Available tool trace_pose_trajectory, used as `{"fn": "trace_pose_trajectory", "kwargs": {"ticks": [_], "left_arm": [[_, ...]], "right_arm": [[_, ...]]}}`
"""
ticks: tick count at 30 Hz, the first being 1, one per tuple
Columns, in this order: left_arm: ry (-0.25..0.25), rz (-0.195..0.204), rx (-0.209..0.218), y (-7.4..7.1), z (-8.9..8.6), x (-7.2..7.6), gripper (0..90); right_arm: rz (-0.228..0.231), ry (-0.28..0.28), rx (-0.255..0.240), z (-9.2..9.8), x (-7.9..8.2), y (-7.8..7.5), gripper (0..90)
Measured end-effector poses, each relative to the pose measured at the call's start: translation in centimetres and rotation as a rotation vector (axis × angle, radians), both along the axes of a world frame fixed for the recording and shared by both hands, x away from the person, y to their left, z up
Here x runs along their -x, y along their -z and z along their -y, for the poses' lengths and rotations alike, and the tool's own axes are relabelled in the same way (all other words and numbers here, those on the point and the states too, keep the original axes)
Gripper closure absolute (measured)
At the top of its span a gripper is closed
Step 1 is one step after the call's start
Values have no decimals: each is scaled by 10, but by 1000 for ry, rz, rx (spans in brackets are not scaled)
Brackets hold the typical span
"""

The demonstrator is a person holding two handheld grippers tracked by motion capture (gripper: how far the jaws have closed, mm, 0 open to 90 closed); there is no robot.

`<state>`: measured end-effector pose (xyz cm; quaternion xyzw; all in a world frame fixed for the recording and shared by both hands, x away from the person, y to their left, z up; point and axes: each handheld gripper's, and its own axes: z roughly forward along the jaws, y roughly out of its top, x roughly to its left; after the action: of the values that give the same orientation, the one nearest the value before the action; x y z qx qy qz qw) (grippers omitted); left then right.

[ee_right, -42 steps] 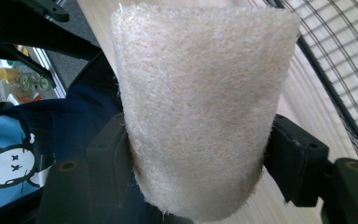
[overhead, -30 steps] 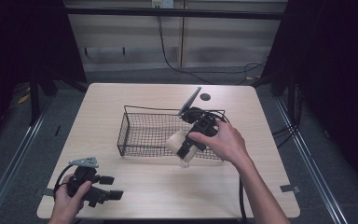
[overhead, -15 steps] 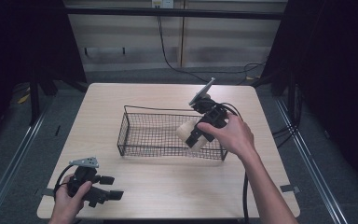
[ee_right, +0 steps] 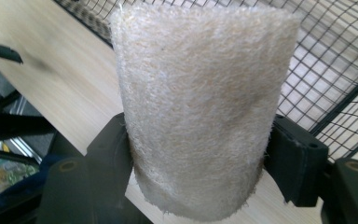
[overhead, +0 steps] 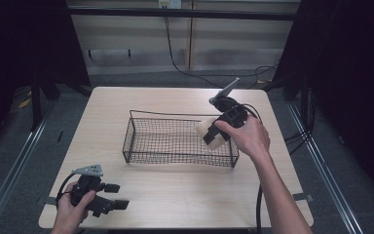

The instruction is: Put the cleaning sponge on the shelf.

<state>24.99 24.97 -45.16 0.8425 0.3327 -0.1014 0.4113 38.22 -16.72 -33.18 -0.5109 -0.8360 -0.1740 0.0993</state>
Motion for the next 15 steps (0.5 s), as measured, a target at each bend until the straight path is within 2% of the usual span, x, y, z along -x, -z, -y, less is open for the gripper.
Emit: {"fn": "trace_pose_trajectory", "kwargs": {"ticks": [6,12,15], "left_arm": [[1,14,-7,0,1,0,181],[-3,12,-6,1,1,0,181],[0,8,-7,0,-1,0,178]], "right_arm": [[-1,43,11,8,-4,2,304],[0,87,21,14,-9,4,304],[-15,117,35,17,-12,8,304]]}}
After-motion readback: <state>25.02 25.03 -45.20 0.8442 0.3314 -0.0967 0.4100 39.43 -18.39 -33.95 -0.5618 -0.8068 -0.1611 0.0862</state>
